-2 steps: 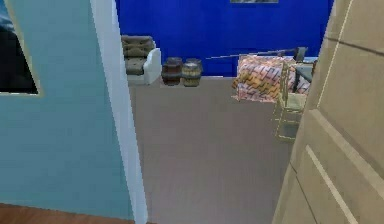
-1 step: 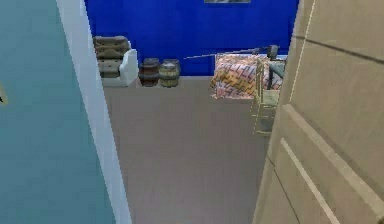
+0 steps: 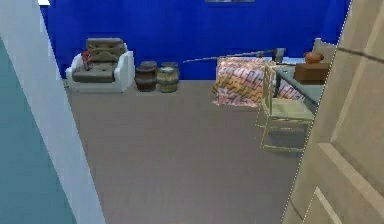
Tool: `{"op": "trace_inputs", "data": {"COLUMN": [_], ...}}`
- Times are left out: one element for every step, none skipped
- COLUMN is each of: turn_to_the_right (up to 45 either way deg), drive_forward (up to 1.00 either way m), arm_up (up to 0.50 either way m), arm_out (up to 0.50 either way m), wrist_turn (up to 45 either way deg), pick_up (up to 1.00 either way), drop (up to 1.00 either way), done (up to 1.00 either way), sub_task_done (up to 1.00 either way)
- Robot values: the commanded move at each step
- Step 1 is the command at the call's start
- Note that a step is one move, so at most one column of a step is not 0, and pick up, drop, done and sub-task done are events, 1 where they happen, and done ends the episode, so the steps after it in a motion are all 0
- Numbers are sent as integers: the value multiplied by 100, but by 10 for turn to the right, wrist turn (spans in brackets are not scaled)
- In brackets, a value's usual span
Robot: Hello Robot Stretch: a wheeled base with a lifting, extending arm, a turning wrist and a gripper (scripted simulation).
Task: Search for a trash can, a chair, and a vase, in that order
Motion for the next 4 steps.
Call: {"op": "trace_inputs", "data": {"turn_to_the_right": [60, 0, 60, 0], "drive_forward": [0, 90, 0, 35], "arm_up": [0, 0, 0, 0], "arm_out": [0, 0, 0, 0], "wrist_turn": [0, 0, 0, 0], "pick_up": [0, 0, 0, 0], "drop": [0, 0, 0, 0], "done": [0, 0, 0, 0], "sub_task_done": [0, 0, 0, 0]}}
